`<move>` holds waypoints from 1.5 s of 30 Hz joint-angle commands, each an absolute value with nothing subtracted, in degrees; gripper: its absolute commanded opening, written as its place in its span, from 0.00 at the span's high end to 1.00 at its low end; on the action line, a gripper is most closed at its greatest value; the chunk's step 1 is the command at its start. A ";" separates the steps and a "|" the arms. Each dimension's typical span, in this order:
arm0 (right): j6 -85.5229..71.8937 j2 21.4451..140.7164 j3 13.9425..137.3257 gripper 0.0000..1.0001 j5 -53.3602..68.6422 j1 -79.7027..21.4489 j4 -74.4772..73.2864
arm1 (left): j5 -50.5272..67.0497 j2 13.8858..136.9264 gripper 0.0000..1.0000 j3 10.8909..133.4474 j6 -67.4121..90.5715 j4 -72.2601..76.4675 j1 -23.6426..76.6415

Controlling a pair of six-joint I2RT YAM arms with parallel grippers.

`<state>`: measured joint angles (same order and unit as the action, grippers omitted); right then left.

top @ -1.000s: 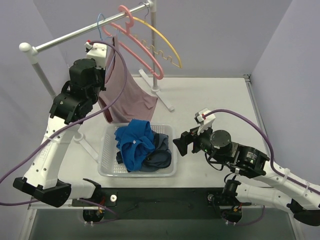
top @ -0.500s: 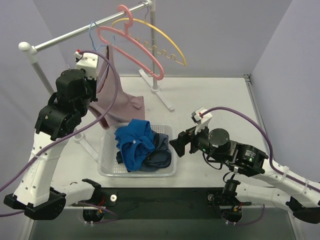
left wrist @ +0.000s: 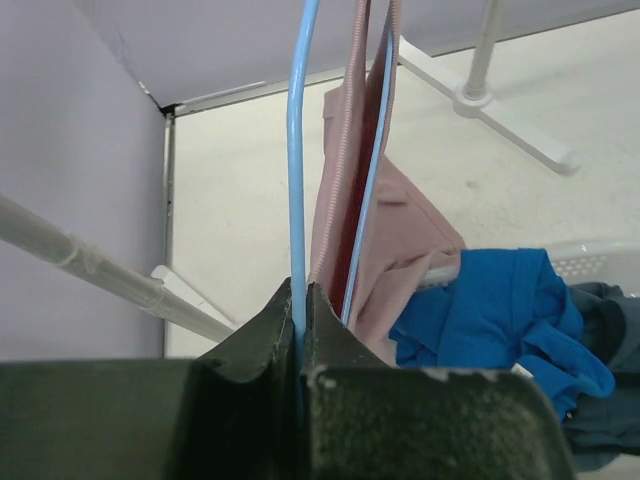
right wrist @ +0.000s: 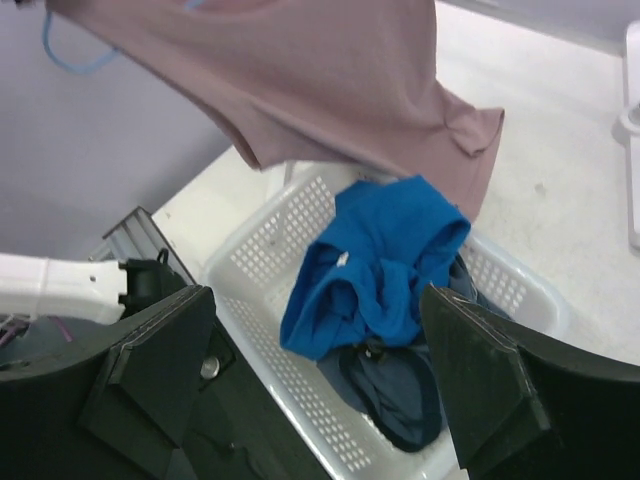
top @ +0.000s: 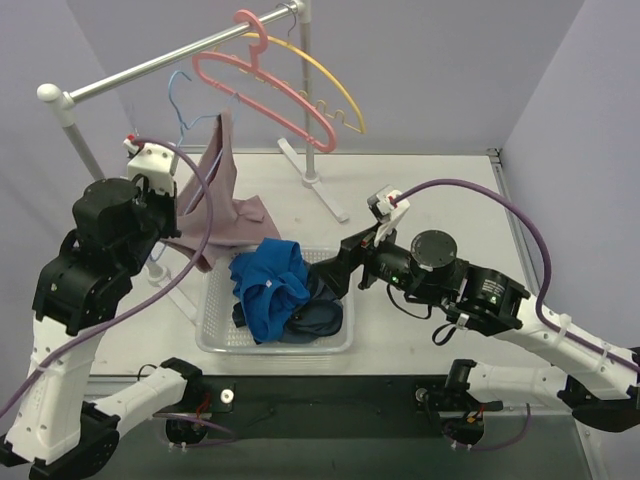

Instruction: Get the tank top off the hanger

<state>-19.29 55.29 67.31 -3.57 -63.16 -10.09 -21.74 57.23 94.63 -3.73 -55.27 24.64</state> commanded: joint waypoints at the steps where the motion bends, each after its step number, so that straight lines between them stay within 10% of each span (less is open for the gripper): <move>1: -16.79 60.81 74.95 0.13 -8.49 -63.55 -3.69 | -10.50 51.69 1.00 91.94 -1.76 -53.88 24.70; 10: -11.16 80.83 92.10 0.36 -17.83 -60.74 6.68 | 4.21 42.10 1.00 81.83 2.02 -48.52 24.70; 27: -7.74 89.12 95.71 0.48 -23.28 -57.57 7.56 | 8.88 38.06 1.00 77.96 2.55 -47.90 24.70; 31: -4.14 89.65 96.85 0.89 -27.50 -57.57 7.47 | 9.32 37.97 1.00 77.87 2.37 -48.51 24.70; 34: -2.02 89.82 97.21 1.00 -28.82 -56.87 7.56 | 9.32 37.18 1.00 78.13 2.20 -48.87 24.70; 45: -0.44 88.33 98.78 1.00 -29.18 -52.83 7.12 | 6.08 35.86 1.00 76.82 0.36 -51.76 24.70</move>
